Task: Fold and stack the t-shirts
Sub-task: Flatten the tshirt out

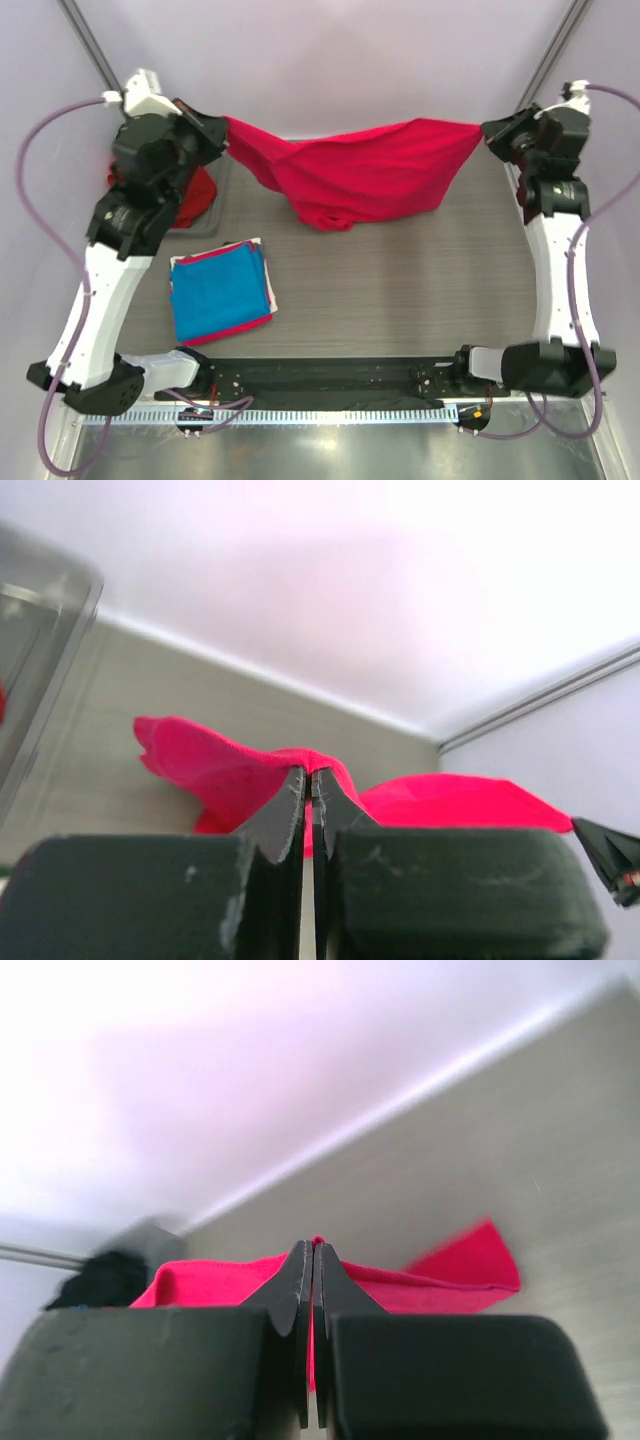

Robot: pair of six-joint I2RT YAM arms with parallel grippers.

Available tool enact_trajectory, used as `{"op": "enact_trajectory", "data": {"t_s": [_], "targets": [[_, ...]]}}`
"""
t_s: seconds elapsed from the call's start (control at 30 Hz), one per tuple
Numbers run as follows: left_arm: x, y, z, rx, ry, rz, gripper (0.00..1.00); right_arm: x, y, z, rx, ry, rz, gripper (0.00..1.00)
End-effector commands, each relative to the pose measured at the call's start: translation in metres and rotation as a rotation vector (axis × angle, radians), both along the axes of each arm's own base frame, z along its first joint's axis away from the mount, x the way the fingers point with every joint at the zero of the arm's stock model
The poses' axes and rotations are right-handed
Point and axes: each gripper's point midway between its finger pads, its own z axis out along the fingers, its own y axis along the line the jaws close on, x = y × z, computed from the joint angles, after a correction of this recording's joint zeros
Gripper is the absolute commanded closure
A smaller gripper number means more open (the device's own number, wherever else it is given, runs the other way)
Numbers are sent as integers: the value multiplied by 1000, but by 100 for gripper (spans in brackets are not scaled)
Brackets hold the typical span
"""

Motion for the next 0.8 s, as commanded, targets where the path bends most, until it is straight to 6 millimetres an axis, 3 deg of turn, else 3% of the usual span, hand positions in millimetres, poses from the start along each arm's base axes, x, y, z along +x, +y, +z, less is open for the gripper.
{"op": "enact_trajectory", "data": {"t_s": [0.0,0.1,0.23,0.33,0.43,0.47,0.53,0.57,0.63,0.73,0.77], "targets": [[-42,24,71,-9,-188,-4,100,-70,16,121,-67,-301,39,99],[-79,38,99,-41,-270,-19,100,-116,7,165,-139,-429,-42,99],[-121,47,135,-102,-396,-72,100,-180,-8,207,-176,-575,-191,99],[-138,47,157,-131,-451,-111,100,-219,-16,236,-178,-670,-275,99],[-129,40,167,-127,-449,-125,100,-243,-20,257,-180,-731,-321,99],[-135,42,183,-137,-488,-126,100,-243,-22,260,-183,-731,-332,99],[-115,32,187,-130,-480,-131,100,-242,-23,267,-180,-738,-341,99],[-115,31,198,-138,-506,-131,100,-229,-26,262,-179,-706,-343,99],[-87,18,197,-127,-495,-132,100,-209,-28,254,-161,-664,-338,99],[-38,1,172,-122,-431,-101,100,-155,-40,211,-125,-515,-351,99],[-10,-9,140,-104,-354,-85,100,-133,-44,192,-118,-455,-357,99]]}}
